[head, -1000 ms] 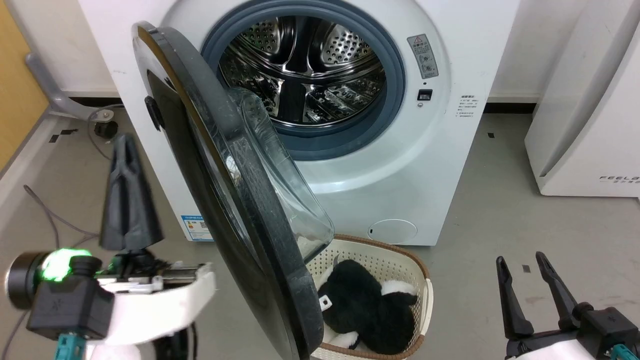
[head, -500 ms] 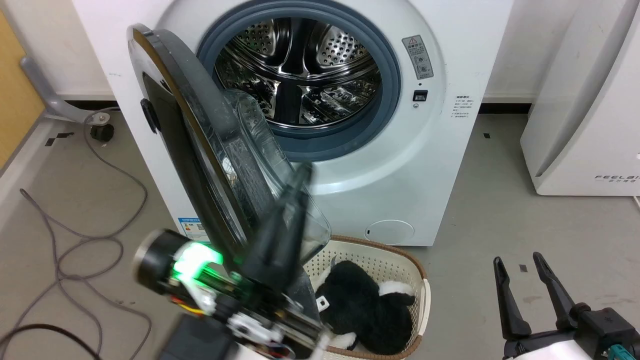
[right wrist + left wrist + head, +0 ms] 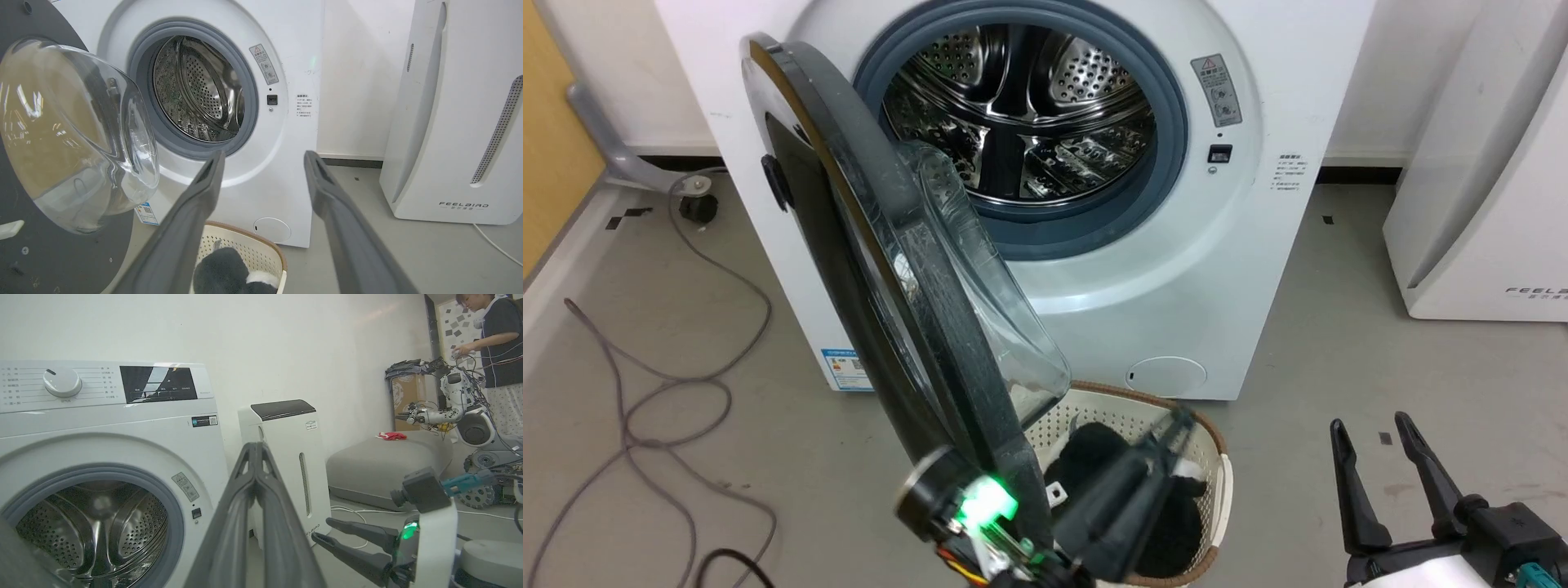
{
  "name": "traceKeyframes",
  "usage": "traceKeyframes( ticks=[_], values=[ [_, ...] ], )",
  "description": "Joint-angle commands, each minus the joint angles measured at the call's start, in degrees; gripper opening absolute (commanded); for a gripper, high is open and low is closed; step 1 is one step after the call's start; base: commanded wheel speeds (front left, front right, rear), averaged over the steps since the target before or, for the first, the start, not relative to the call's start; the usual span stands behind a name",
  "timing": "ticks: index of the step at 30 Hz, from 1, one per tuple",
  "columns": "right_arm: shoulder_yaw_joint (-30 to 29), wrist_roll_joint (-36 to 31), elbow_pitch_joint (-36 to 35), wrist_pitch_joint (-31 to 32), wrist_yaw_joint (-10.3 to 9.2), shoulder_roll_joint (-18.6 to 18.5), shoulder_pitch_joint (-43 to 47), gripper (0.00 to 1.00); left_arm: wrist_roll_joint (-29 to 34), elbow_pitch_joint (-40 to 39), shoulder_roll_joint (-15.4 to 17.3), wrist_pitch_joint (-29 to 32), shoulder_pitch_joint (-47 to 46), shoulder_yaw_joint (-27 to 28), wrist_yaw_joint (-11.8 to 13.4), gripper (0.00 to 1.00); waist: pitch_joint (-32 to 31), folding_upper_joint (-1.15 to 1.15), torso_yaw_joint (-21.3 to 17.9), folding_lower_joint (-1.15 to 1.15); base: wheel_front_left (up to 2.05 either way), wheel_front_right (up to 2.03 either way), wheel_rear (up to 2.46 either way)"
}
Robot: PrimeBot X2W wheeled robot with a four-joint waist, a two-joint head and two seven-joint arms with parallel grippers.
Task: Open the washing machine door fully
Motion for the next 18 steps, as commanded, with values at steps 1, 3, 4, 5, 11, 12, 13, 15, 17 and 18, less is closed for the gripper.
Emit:
traceKeyframes(
  ticks=[1, 3, 4, 5, 11, 12, 13, 15, 17, 18],
  values=[
    [0.0, 0.0, -0.2, -0.3, 0.05, 0.2, 0.6, 1.00, -0.1, 1.3, 0.1, -0.3, 1.0, -0.9, -0.3, 0.00, 0.2, 0.00, 0.2, 0.00, 0.00, 0.00, 0.00],
    [0.1, 0.0, -0.1, -0.3, 0.05, 0.2, 0.5, 1.00, -0.3, 2.9, 0.1, -0.3, 1.3, -1.9, -0.4, 0.00, 0.4, 0.00, 0.3, 0.00, 0.00, 0.00, 0.00],
    [0.1, 0.0, -0.1, -0.3, 0.05, 0.2, 0.5, 1.00, -0.3, 3.9, 0.1, -0.3, 1.4, -2.3, -0.5, 0.00, 0.5, 0.00, 0.4, 0.00, 0.00, 0.00, 0.00],
    [0.1, 0.1, -0.1, -0.3, 0.05, 0.2, 0.4, 1.00, -0.4, 4.8, 0.1, -0.3, 1.5, -2.6, -0.5, 0.00, 0.7, 0.00, 0.4, 0.00, 0.00, 0.00, 0.00],
    [0.4, 0.1, 0.3, -0.3, 0.05, 0.2, -0.2, 1.00, -0.8, 11.0, -0.1, -0.3, 1.6, -2.3, 0.8, 0.00, 1.3, 0.00, 0.4, 0.00, 0.00, 0.00, 0.00],
    [0.4, 0.1, 0.4, -0.3, 0.05, 0.2, -0.3, 1.00, -0.9, 11.8, -0.1, -0.3, 1.7, -2.0, 1.2, 0.00, 1.4, 0.00, 0.4, 0.00, 0.00, 0.00, 0.00],
    [0.4, 0.2, 0.5, -0.3, 0.05, 0.2, -0.4, 1.00, -1.0, 12.4, -0.2, -0.3, 1.8, -1.8, 1.6, 0.00, 1.4, 0.00, 0.3, 0.00, 0.00, 0.00, 0.00],
    [0.4, 0.2, 0.6, -0.3, 0.05, 0.2, -0.4, 1.00, -1.2, 13.2, -0.2, -0.3, 2.2, -1.3, 2.3, 0.00, 1.5, 0.00, 0.3, 0.00, 0.00, 0.00, 0.00],
    [0.2, 0.3, 0.8, -0.3, 0.05, 0.2, -0.2, 1.00, -1.2, 13.6, -0.2, -0.3, 2.7, -1.0, 3.0, 0.00, 1.5, 0.00, 0.4, 0.00, 0.00, 0.00, 0.00],
    [0.1, 0.4, 0.9, -0.3, 0.05, 0.2, 0.0, 1.00, -1.3, 13.8, -0.2, -0.3, 3.1, -0.9, 3.3, 0.00, 1.5, 0.00, 0.6, 0.00, 0.00, 0.00, 0.00]
  ],
)
